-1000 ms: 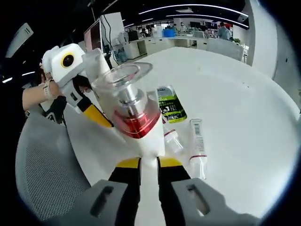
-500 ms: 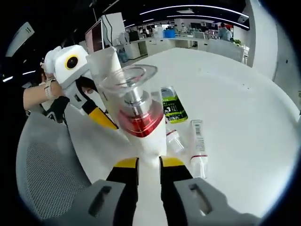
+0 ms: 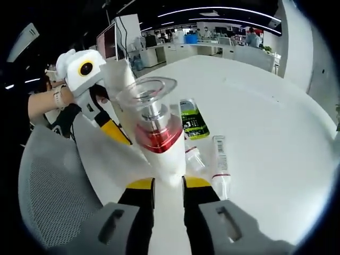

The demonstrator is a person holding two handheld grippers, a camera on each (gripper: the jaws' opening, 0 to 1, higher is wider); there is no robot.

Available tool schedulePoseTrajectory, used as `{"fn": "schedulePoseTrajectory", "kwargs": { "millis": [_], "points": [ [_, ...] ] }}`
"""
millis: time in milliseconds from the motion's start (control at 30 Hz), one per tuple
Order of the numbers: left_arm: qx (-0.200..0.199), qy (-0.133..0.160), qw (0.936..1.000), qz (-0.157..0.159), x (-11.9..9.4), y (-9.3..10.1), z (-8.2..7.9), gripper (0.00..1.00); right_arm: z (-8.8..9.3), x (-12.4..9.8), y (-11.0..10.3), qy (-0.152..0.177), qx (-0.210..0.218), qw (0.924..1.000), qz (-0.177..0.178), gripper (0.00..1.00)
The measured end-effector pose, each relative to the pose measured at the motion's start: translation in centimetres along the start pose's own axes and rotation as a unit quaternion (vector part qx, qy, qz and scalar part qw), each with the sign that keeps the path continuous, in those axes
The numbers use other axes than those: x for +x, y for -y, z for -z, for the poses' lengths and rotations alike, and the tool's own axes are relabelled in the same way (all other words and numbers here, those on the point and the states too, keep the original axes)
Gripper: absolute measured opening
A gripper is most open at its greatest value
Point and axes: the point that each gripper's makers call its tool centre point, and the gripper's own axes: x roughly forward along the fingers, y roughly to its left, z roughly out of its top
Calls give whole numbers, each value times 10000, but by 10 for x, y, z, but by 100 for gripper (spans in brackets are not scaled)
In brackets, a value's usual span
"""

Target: Arrange the skincare products in the storage area until every visible bottle or jar stands upright without overlapping.

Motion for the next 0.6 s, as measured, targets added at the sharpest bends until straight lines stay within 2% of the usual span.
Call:
{"fn": "schedulePoseTrajectory", "kwargs": {
  "millis": [433, 600],
  "points": [
    [-189, 70, 9995, 248, 0, -1, 0, 14, 1, -4, 1, -20, -42, 10000, 65, 21],
    [-207, 117, 9995, 222, 1, -1, 0, 15, -1, -7, 0, 6, -40, 10000, 84, 24]
  ]
}}
